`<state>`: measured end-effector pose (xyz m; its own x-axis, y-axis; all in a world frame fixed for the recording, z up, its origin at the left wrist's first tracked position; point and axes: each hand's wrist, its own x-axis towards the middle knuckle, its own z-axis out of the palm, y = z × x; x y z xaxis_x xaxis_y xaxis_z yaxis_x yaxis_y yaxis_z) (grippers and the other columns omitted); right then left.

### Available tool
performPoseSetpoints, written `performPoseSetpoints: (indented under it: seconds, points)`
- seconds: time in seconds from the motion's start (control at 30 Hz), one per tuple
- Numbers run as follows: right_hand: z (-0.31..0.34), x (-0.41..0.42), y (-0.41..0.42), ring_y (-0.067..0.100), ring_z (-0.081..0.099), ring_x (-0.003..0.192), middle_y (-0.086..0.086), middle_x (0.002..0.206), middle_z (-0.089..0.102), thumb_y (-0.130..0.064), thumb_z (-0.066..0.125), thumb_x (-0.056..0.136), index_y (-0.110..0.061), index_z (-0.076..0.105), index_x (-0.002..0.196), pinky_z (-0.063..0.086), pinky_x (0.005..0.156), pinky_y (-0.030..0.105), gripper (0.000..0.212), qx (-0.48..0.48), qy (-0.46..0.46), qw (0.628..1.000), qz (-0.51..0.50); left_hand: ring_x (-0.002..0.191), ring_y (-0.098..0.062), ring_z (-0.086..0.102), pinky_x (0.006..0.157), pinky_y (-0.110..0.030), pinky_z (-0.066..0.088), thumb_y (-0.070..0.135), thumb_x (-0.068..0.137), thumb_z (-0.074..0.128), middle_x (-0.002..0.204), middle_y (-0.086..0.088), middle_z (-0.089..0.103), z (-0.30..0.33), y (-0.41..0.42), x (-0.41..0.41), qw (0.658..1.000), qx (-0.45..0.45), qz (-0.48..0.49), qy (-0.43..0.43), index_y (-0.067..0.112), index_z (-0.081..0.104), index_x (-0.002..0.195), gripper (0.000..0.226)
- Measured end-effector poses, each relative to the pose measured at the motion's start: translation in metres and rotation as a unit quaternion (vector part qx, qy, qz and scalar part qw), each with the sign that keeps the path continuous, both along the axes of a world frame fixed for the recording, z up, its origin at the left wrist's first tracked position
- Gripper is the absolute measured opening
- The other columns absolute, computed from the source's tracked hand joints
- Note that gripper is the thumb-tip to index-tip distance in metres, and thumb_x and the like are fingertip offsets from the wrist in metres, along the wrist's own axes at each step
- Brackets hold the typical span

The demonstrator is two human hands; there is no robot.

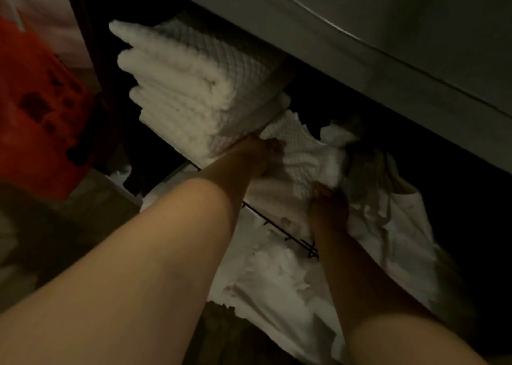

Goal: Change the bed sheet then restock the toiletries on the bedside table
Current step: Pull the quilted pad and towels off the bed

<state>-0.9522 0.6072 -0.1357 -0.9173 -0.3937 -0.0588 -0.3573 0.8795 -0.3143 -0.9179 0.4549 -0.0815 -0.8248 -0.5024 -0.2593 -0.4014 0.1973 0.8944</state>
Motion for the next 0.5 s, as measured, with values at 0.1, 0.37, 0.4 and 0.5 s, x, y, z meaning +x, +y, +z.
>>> performPoseSetpoints:
  seconds: [0.1,0.37,0.4,0.5]
  points:
    - [0.012,0.024,-0.001,0.035,0.052,0.12,0.021,0.131,0.053,-0.004,0.03,0.093,0.003,0.06,0.118,0.045,0.098,0.035,0.039,-0.006,0.047,0.998,-0.05,0.133,-0.029,0.031,0.105,-0.039,0.031,0.047,0.094,0.046,0.148,-0.009,0.028,-0.019,-0.006,0.006,0.935,-0.334,-0.106,-0.058,0.024,0.037,0.144,0.056]
    - [-0.005,0.063,0.007,0.055,0.039,0.125,0.026,0.144,0.037,-0.038,0.076,0.067,-0.018,0.063,0.121,0.045,0.089,0.064,0.059,0.22,0.029,0.967,0.124,0.146,-0.029,-0.01,0.116,-0.043,-0.004,0.052,0.099,0.02,0.16,-0.005,-0.006,-0.043,0.001,0.048,0.843,-0.45,-0.262,-0.133,0.026,0.002,0.152,0.061]
    - [0.002,0.067,0.006,0.048,0.023,0.137,0.021,0.155,0.016,-0.047,0.056,0.084,-0.026,0.043,0.14,0.036,0.103,0.058,0.061,0.216,-0.019,0.97,0.106,0.145,-0.03,-0.01,0.116,-0.043,-0.003,0.051,0.099,0.021,0.159,-0.005,-0.007,-0.038,0.002,0.056,0.845,-0.443,-0.264,-0.142,0.025,0.002,0.152,0.062]
    - [0.018,0.088,0.012,0.032,0.007,0.145,0.011,0.159,-0.003,-0.05,0.023,0.097,-0.031,0.006,0.15,0.017,0.116,0.047,0.059,0.133,-0.064,0.989,0.01,0.146,-0.028,-0.01,0.115,-0.049,-0.004,0.048,0.1,0.023,0.159,-0.005,-0.008,-0.019,0.01,0.101,0.869,-0.404,-0.252,-0.135,0.024,0.001,0.152,0.061]
